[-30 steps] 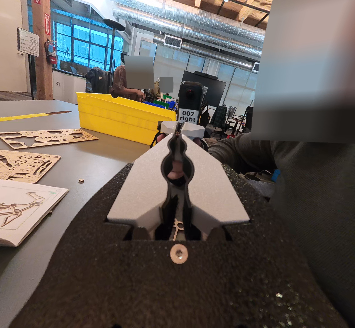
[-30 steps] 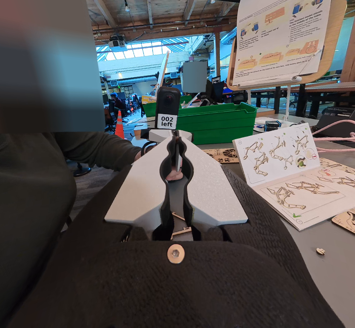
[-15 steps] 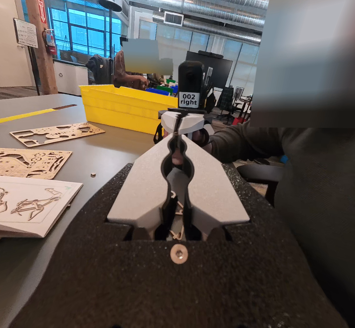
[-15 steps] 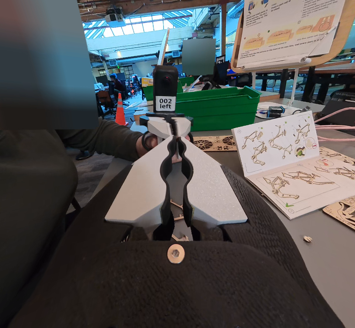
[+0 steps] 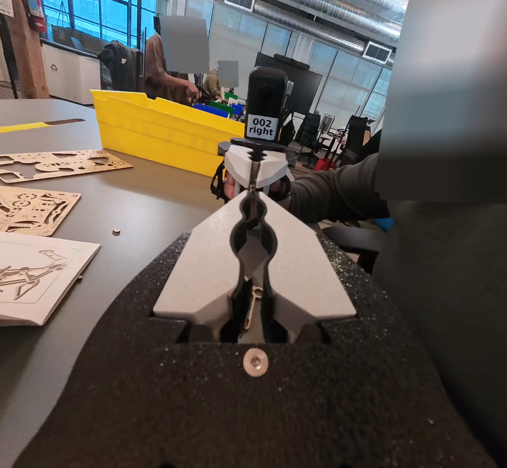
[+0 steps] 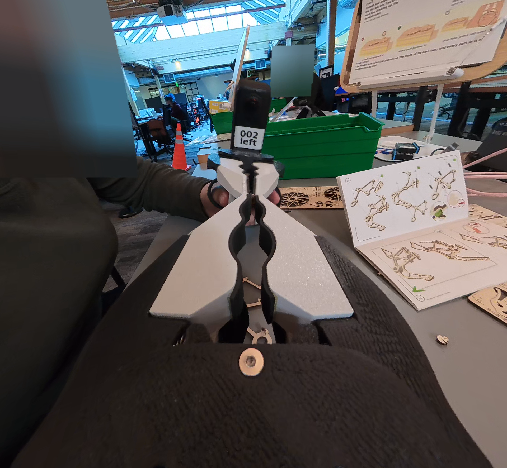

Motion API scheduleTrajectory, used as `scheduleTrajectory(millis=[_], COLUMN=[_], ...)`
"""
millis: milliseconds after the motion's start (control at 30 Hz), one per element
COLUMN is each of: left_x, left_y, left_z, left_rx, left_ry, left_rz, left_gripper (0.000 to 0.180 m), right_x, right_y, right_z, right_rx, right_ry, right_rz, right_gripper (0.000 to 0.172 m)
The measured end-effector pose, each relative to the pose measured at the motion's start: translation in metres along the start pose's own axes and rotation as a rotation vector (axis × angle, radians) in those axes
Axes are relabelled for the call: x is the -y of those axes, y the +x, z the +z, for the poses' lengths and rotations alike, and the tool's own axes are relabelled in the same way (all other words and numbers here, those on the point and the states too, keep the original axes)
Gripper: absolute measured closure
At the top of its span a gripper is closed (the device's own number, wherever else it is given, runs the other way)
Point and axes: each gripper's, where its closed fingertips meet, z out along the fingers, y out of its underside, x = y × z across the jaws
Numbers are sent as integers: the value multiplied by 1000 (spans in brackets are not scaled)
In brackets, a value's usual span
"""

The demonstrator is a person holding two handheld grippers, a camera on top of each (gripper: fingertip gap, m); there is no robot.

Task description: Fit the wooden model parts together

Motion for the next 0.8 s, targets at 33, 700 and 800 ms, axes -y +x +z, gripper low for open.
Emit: scheduleTrajectory(millis=[33,700,800], left_x=[0,0,0], left_y=[1,1,0], left_z=[0,0,1], left_rx=[-7,-38,-22], left_ry=[0,20,29], left_rz=[-10,-87,-66], left_gripper=[180,180,180], right_x=[0,-2,-1], right_y=[0,-1,-1], right_z=[0,1,1], right_rx=[2,-2,1], right_ry=[0,-9,5], right_rz=[-1,-19,-10], right_gripper=[172,172,172])
